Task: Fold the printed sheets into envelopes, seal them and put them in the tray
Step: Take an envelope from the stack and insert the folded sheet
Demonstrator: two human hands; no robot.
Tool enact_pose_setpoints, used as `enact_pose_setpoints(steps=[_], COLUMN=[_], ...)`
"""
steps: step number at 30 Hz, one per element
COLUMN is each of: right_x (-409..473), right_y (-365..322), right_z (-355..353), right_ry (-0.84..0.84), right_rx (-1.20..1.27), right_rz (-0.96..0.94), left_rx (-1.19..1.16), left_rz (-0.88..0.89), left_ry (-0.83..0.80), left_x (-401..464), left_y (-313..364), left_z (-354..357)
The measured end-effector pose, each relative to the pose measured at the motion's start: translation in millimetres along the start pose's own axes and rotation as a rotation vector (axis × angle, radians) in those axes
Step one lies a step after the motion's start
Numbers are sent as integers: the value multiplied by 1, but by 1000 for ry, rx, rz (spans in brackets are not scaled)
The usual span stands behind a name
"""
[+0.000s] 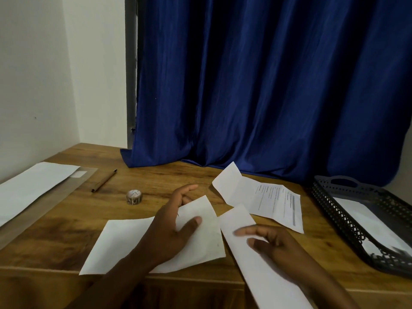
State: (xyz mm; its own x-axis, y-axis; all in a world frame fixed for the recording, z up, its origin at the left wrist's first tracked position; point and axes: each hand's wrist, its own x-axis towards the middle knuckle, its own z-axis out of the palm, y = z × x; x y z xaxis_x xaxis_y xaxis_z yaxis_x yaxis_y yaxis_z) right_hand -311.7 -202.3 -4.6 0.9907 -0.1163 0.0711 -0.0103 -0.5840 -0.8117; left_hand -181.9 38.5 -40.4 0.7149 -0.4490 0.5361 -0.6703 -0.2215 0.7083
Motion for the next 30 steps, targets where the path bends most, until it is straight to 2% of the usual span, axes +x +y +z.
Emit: enact_pose_setpoints(steps=[3, 7, 12, 18, 23, 30], right_x=[8, 15, 20, 21, 21, 22], right_y=[-16, -26, -25, -18, -12, -9], right_z=[14, 26, 35, 40, 40, 28], right_ry=[-68, -172, -124, -29, -13, -43], right_rx=[92, 183, 232, 289, 365, 329], right_rz=[8, 2, 43, 56, 14, 52], left_rx=[8, 61, 191, 445, 420, 235], left_rz=[18, 5, 23, 265, 243, 175], left_ry=[46, -3, -60, -147, -228, -197], left_x=[-3, -5, -6, -14, -20, -20], left_y=[1, 1, 15, 26, 25, 29], left_z=[-1, 2, -1, -3, 0, -2])
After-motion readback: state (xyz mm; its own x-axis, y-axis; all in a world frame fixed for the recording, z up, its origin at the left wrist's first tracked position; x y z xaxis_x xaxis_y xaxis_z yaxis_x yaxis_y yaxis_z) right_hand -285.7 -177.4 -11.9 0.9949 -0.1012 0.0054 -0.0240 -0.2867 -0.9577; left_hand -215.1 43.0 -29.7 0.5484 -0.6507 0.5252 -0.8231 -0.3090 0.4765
